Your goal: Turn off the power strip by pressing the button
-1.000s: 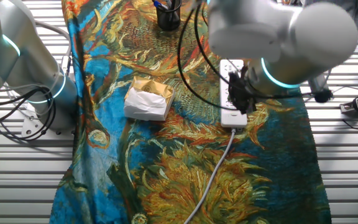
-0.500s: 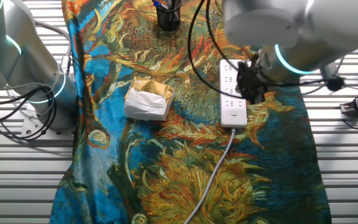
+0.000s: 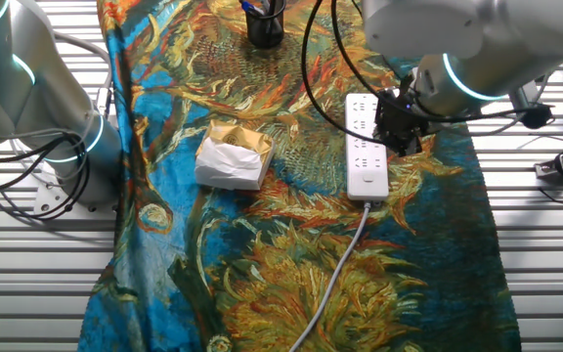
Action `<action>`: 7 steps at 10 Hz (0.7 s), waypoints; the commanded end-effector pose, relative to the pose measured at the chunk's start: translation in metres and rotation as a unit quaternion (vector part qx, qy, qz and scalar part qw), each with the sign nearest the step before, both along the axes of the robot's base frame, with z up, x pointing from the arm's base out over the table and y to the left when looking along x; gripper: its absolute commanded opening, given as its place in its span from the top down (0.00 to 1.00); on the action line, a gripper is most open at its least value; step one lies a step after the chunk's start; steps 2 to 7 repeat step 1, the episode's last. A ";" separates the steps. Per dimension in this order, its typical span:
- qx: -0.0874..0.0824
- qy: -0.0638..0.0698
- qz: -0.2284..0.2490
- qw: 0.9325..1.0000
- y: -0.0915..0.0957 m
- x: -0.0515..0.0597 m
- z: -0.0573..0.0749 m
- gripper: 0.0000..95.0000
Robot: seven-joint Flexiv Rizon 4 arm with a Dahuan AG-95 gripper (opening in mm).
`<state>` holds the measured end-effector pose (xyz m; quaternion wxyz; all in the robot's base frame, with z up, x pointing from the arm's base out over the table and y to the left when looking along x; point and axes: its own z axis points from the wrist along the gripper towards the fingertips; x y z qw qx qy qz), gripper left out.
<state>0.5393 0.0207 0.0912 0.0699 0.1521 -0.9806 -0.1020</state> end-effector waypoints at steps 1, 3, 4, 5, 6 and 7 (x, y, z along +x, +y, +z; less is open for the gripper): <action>0.006 -0.003 0.009 1.000 0.000 -0.002 0.002 1.00; 0.006 -0.003 0.009 1.000 0.000 -0.002 0.002 1.00; 0.006 -0.003 0.009 1.000 0.000 -0.002 0.002 1.00; 0.006 -0.003 0.009 1.000 0.000 -0.002 0.002 1.00; 0.006 -0.003 0.009 1.000 0.000 -0.002 0.002 1.00; 0.006 -0.003 0.009 1.000 0.000 -0.002 0.002 1.00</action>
